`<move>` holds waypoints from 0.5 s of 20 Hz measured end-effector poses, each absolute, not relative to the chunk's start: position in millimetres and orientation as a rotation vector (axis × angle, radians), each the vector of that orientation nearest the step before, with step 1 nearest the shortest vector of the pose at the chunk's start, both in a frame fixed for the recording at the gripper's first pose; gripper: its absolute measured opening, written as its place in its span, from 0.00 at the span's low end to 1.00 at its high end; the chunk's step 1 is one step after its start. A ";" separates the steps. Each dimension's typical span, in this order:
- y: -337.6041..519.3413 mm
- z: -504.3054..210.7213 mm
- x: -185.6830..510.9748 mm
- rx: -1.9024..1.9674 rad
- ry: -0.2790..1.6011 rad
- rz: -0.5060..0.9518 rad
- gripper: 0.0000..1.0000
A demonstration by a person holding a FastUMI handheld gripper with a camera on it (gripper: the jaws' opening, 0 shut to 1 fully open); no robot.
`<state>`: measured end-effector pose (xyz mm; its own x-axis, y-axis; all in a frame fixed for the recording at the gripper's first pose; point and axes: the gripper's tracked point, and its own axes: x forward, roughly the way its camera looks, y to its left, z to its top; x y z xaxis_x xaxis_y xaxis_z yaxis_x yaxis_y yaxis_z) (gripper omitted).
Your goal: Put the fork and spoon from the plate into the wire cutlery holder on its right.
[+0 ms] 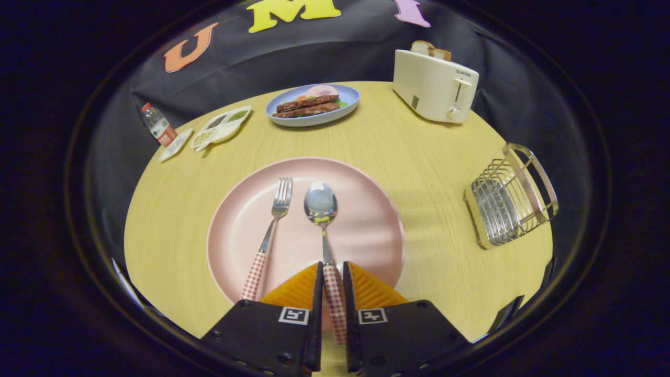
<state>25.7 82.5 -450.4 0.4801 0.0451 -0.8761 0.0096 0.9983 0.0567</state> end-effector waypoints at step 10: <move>59.6 -395.4 10.3 0.032 1.012 0.058 0.09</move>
